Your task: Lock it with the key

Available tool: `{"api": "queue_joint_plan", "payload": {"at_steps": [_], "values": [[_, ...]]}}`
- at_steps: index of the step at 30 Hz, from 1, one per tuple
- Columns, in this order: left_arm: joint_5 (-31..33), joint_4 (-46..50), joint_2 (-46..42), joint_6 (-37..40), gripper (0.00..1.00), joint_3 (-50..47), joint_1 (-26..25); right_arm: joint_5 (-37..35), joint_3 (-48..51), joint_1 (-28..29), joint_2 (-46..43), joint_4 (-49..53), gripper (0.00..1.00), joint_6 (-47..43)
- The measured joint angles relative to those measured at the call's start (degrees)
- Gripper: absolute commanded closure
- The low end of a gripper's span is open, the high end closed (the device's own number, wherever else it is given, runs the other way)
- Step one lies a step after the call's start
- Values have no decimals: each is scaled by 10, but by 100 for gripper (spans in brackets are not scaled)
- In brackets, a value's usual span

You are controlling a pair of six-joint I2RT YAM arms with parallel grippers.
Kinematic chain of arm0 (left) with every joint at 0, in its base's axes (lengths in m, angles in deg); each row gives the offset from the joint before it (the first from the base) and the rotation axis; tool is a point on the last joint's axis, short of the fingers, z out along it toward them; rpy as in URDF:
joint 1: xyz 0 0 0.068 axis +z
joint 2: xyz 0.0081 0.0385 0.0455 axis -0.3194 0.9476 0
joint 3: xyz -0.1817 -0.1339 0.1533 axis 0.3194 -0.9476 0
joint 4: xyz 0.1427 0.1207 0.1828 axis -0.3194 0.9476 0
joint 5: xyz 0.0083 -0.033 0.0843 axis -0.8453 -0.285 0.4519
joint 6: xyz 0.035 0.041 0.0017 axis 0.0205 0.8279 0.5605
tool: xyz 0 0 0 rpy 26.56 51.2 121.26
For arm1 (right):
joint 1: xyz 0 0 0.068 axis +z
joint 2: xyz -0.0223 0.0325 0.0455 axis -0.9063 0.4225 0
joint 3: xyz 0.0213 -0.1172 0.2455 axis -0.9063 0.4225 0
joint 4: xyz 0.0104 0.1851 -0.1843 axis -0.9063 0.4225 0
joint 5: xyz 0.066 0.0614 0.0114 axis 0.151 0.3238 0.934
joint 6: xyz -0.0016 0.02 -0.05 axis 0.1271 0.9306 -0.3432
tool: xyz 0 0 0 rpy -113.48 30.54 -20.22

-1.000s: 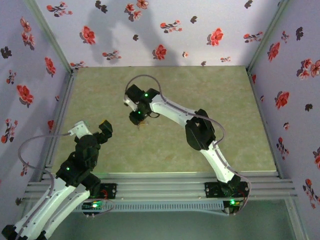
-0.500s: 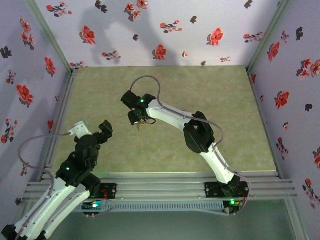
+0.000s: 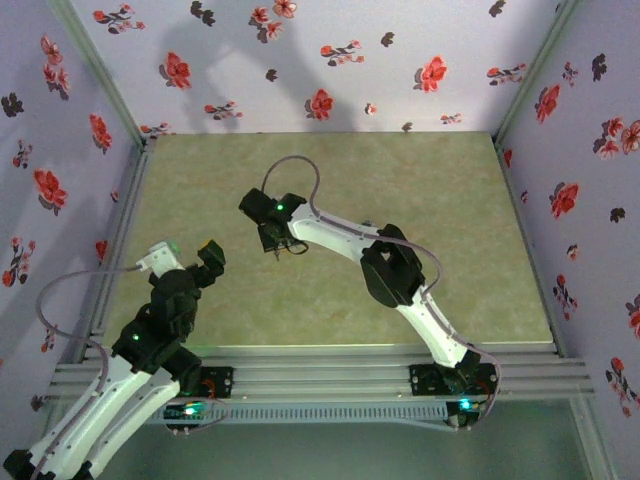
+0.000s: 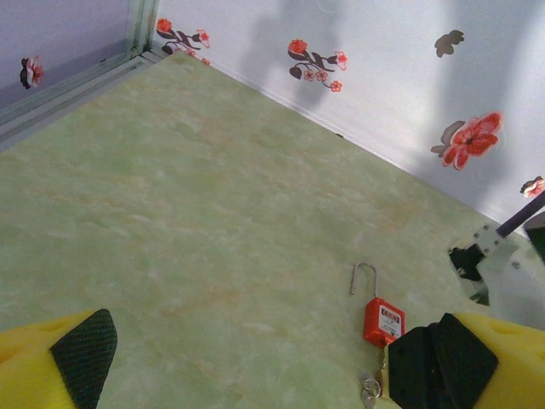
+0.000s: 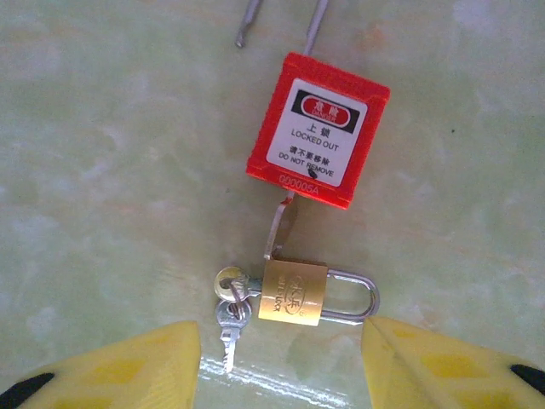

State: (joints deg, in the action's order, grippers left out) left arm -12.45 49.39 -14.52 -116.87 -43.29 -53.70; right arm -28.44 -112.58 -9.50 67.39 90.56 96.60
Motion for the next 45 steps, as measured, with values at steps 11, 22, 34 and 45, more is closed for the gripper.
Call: {"api": "queue_joint_plan", "payload": {"at_steps": [11, 22, 34, 45], "values": [[0, 0, 0, 0, 0, 0, 0, -2, 0, 0, 10, 0, 56, 9], [0, 0, 0, 0, 0, 0, 0, -6, -1, 0, 41, 0, 58, 10], [0, 0, 0, 0, 0, 0, 0, -9, -1, -2, 41, -1, 76, 11], [0, 4, 0, 0, 0, 0, 0, 10, 118, -5, -30, -45, 79, -44]]}}
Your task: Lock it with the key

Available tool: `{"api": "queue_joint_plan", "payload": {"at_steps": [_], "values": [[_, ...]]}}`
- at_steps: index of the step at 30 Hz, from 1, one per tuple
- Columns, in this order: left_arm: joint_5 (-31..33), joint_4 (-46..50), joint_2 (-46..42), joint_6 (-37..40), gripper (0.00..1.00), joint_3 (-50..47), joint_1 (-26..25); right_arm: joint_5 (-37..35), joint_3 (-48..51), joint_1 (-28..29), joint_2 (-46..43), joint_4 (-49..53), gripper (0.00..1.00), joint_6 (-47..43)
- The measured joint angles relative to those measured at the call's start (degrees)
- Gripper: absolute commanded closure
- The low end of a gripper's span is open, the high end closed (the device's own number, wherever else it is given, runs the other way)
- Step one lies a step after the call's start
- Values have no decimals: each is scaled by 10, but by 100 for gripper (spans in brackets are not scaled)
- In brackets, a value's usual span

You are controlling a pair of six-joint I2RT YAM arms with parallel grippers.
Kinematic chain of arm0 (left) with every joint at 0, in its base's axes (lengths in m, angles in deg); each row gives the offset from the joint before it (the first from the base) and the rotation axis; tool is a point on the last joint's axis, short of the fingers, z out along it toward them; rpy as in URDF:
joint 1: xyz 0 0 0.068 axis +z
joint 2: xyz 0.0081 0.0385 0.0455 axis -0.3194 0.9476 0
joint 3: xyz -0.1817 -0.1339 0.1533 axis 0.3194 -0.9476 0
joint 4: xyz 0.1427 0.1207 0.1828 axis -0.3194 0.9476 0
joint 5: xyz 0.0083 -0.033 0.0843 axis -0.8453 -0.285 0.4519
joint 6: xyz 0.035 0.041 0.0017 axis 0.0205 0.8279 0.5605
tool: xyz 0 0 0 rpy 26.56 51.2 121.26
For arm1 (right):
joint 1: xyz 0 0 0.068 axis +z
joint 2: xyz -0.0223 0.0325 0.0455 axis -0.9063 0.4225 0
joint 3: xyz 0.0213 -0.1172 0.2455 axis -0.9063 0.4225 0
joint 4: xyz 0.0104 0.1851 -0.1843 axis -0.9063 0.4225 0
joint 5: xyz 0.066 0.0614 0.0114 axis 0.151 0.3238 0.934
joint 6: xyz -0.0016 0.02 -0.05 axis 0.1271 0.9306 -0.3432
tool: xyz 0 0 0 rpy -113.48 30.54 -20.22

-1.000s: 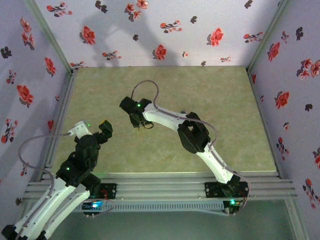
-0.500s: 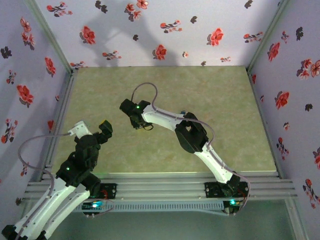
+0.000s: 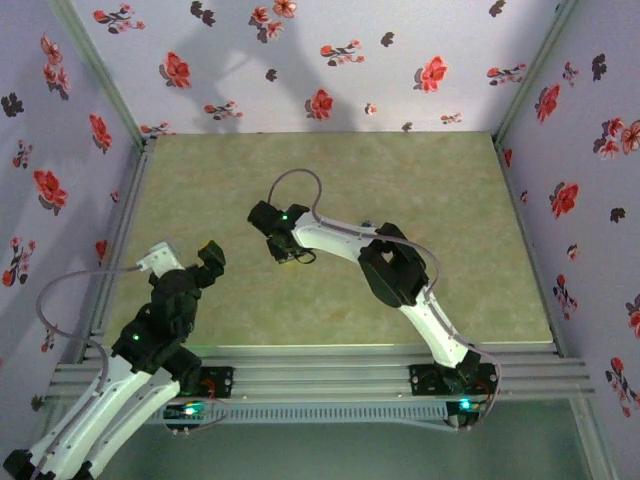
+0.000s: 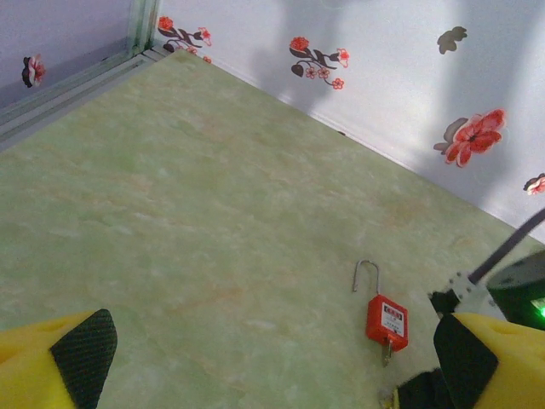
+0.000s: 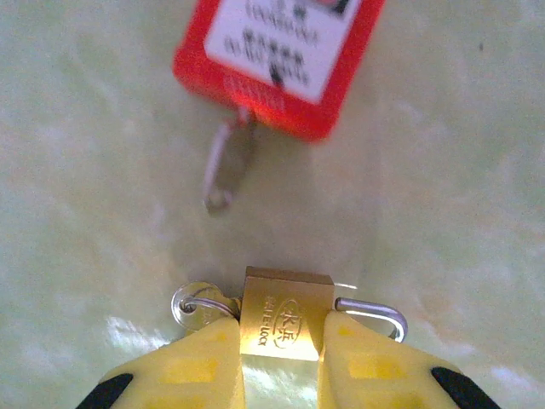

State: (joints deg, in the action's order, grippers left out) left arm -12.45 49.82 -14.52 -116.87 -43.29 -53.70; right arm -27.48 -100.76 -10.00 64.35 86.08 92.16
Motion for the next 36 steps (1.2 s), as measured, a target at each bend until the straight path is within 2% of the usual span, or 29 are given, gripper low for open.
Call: {"api": "queue_joint_plan", "payload": {"at_steps": [12, 13, 15, 18, 20, 25, 30, 36], "values": [[3, 0, 0, 0, 1, 0, 0, 94, 171, -5, -113, 52, 76, -145], [3, 0, 0, 0, 0, 0, 0, 96, 179, -7, -118, 57, 74, -151], [3, 0, 0, 0, 0, 0, 0, 99, 202, -14, -134, 61, 61, -162], [3, 0, 0, 0, 0, 0, 0, 99, 219, -23, -176, 61, 51, -169], [3, 0, 0, 0, 0, 0, 0, 96, 217, -28, -207, 56, 43, -168], [4, 0, 3, 0, 0, 0, 0, 84, 193, -59, -255, 33, 41, -141], [3, 0, 5, 0, 0, 0, 0, 81, 193, -117, -249, -9, 33, -67], [3, 0, 5, 0, 0, 0, 0, 95, 194, -111, -217, -52, 31, 9]]}}
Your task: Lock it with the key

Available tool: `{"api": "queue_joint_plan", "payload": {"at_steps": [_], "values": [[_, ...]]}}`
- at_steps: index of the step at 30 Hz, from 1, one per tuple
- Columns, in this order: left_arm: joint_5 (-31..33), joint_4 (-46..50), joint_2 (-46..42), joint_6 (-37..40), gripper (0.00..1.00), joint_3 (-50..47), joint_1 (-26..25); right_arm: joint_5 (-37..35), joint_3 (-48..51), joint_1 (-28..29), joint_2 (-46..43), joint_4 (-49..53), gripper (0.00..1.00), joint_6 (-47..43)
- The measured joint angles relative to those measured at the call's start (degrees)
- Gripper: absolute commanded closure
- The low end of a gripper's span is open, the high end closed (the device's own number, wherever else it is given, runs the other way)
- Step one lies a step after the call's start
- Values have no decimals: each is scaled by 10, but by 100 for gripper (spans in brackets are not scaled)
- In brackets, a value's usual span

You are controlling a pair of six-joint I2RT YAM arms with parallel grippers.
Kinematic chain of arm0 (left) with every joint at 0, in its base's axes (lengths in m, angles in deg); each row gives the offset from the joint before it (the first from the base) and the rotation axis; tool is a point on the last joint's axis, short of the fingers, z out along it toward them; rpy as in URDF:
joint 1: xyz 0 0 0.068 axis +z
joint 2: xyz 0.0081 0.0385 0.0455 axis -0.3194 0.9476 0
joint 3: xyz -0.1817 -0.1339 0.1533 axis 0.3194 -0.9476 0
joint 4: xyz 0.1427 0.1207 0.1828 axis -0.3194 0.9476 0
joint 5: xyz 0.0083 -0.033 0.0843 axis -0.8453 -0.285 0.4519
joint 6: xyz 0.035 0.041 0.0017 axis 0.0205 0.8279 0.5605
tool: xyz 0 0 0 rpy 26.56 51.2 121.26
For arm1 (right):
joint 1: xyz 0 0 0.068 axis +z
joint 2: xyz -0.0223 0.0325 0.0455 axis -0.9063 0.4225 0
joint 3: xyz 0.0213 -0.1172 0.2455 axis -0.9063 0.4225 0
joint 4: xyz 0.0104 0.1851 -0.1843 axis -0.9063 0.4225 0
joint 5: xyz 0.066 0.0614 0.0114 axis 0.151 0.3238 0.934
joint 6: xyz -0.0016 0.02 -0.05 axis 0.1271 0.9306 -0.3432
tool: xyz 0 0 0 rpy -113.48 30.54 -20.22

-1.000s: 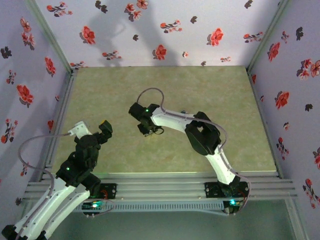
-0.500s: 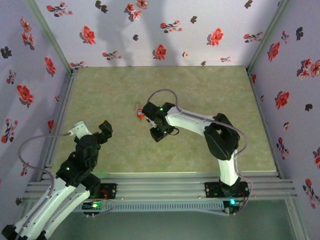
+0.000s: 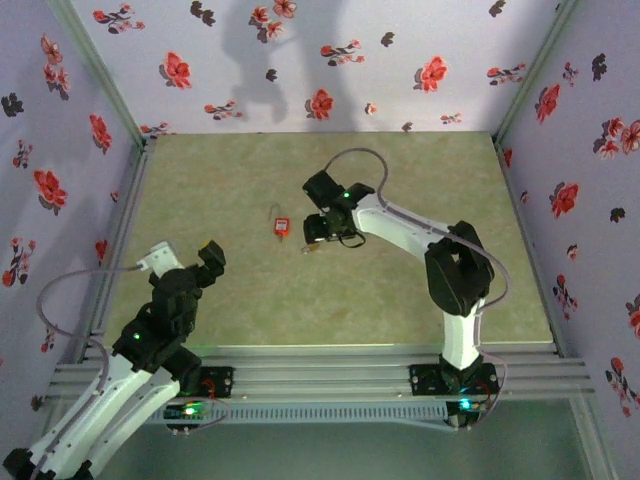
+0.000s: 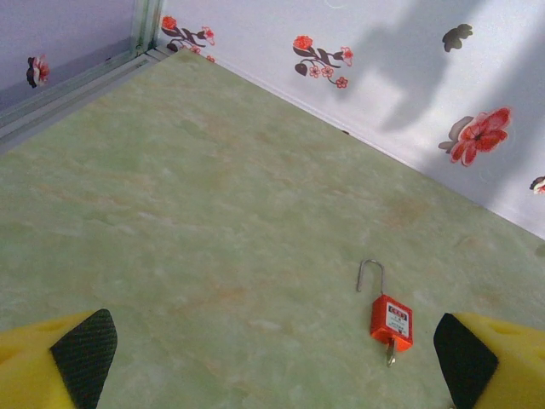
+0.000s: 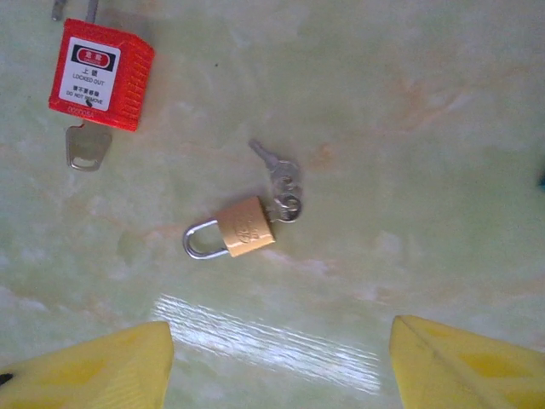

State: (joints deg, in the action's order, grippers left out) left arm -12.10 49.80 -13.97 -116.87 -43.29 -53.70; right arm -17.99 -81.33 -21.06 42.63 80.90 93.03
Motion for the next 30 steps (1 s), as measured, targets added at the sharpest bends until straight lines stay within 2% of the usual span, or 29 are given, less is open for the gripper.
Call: {"api": "queue_joint_plan", "payload": {"at_steps": [8, 10, 13, 16, 25, 30], "values": [[0, 0, 0, 0, 0, 0, 0, 4, -54, 16, 77, 10, 29, 134], [0, 0, 0, 0, 0, 0, 0, -5, -61, 21, 79, 11, 29, 161], [0, 0, 0, 0, 0, 0, 0, -24, -66, 28, 79, 12, 37, 201], [0, 0, 0, -2, 0, 0, 0, -38, -66, 33, 79, 15, 39, 242], [0, 1, 0, -4, 0, 0, 0, -55, -73, 34, 80, 40, 38, 351], [0, 4, 0, -4, 0, 0, 0, -54, -131, 33, 113, 73, 38, 395]]}}
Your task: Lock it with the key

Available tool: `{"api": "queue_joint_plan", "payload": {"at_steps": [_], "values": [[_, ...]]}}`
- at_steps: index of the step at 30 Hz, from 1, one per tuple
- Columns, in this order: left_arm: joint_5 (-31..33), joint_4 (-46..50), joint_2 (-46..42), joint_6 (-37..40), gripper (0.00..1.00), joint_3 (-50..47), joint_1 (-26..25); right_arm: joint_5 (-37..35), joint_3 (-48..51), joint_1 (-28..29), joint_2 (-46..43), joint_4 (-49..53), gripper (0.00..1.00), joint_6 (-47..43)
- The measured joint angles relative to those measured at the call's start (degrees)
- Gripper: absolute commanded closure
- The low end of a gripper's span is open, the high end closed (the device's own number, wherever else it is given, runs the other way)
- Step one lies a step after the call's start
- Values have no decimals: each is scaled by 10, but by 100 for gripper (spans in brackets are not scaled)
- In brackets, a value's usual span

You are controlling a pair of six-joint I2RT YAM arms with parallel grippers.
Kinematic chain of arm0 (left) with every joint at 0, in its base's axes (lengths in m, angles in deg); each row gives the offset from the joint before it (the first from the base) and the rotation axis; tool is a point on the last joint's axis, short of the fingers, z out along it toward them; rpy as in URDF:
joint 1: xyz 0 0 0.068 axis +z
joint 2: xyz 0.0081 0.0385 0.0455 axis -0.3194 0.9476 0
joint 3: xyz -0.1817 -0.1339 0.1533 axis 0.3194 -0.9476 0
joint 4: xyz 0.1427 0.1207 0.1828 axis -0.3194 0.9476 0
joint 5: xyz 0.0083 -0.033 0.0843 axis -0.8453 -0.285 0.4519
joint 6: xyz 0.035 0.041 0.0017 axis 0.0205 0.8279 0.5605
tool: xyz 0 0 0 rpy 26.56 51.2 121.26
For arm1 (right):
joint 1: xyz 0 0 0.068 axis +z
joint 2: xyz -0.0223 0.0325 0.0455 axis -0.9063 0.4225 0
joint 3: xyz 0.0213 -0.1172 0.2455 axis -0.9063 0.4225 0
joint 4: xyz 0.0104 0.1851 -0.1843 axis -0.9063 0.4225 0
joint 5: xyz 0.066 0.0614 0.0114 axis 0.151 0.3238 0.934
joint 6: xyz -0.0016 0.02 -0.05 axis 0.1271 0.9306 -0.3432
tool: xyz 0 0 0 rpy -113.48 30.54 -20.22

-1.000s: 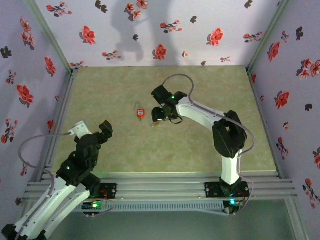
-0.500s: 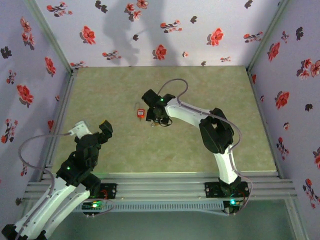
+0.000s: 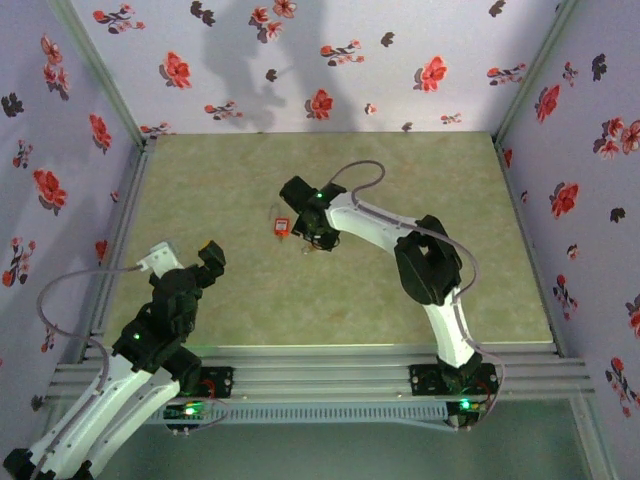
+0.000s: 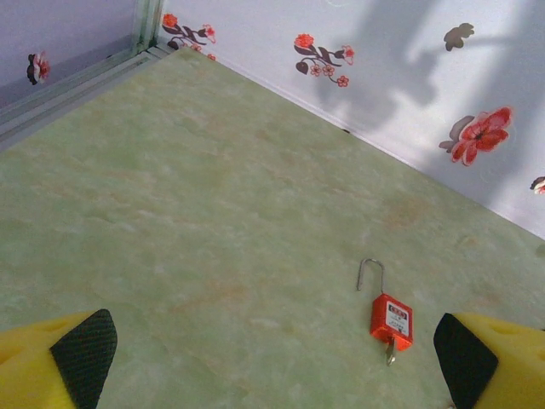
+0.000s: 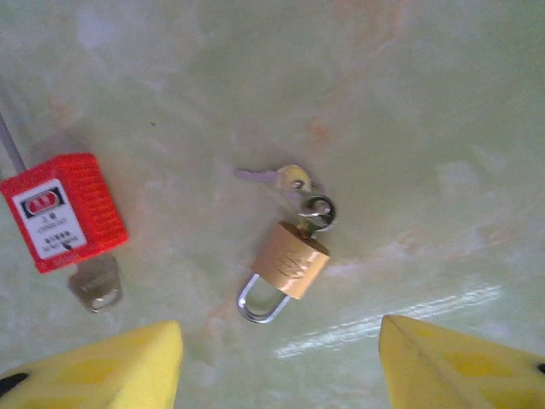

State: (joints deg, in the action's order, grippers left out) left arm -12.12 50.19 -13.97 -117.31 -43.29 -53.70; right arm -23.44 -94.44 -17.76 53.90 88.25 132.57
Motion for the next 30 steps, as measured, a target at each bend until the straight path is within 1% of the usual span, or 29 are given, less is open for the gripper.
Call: {"api": "queue_joint_plan", "payload": {"at_steps": [4, 7, 10, 12, 14, 20, 25, 28, 30], "values": [[0, 5, 0, 0, 0, 0, 0, 3, -18, 0, 21, 12, 43, 24], [0, 5, 0, -2, 0, 0, 0, 7, -22, 0, 34, 21, 44, 37], [0, 5, 0, -2, 0, 0, 0, 12, -25, 0, 46, 25, 50, 46], [0, 5, 0, -4, 0, 0, 0, 14, -26, 0, 52, 25, 50, 49], [0, 5, 0, -5, 0, 0, 0, 15, -30, -1, 57, 27, 53, 49], [0, 5, 0, -9, 0, 0, 0, 22, -43, -5, 69, 26, 53, 49], [0, 5, 0, -9, 0, 0, 0, 30, -43, -11, 80, 23, 56, 49], [0, 5, 0, -9, 0, 0, 0, 38, -43, -16, 91, 20, 60, 49], [0, 5, 0, -9, 0, 0, 0, 43, -44, -17, 91, 21, 61, 49]]}}
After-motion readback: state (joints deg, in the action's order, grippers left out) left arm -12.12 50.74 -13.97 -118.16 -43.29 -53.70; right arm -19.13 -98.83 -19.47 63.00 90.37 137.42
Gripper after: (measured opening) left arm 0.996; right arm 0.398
